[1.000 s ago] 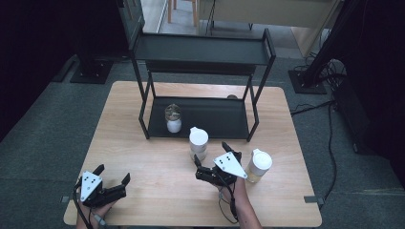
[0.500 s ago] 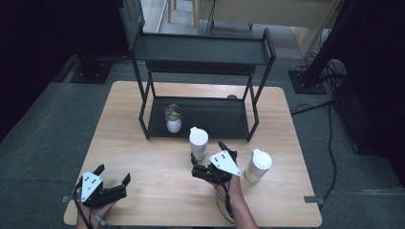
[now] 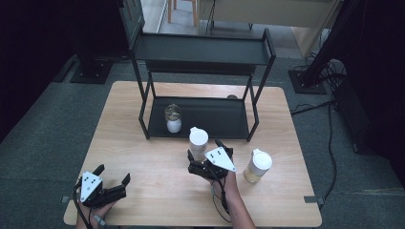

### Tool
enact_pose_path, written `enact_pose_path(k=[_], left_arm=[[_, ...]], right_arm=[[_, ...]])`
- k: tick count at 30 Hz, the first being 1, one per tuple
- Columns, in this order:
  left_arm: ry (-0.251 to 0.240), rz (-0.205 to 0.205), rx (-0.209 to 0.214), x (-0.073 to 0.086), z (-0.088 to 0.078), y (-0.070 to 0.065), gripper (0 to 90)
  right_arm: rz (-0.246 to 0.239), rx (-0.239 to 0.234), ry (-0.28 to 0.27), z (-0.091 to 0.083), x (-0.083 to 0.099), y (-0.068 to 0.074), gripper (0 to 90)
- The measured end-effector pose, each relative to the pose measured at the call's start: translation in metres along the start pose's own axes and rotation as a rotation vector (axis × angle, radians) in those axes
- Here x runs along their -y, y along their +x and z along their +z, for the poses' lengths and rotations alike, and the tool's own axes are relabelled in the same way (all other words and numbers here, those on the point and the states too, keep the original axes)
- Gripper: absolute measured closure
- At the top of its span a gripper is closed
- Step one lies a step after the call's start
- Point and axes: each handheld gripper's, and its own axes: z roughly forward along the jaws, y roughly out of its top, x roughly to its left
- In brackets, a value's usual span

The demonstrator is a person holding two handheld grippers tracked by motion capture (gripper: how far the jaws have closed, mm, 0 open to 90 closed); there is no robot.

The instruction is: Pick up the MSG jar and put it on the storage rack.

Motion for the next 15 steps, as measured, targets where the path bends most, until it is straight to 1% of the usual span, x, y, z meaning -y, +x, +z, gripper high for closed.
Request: enact_pose_path(k=[8, 9, 15], left_arm=[[0.0, -0.003, 0.002, 0.0, 0.0, 0.001, 1.2], [-0.001, -0.003, 0.002, 0.0, 0.0, 0.001, 1.2], [-0.001, -0.006, 0.003, 0.0, 0.0, 0.001, 1.2]], right_arm=[[0.001, 0.003, 0.008, 0.01, 0.002, -0.001, 2.8], [0.002, 0.007, 0.008, 0.011, 0.002, -0.001, 4.2], [0.011, 0.027, 0.002, 0.016, 0.004, -0.001, 5.6]])
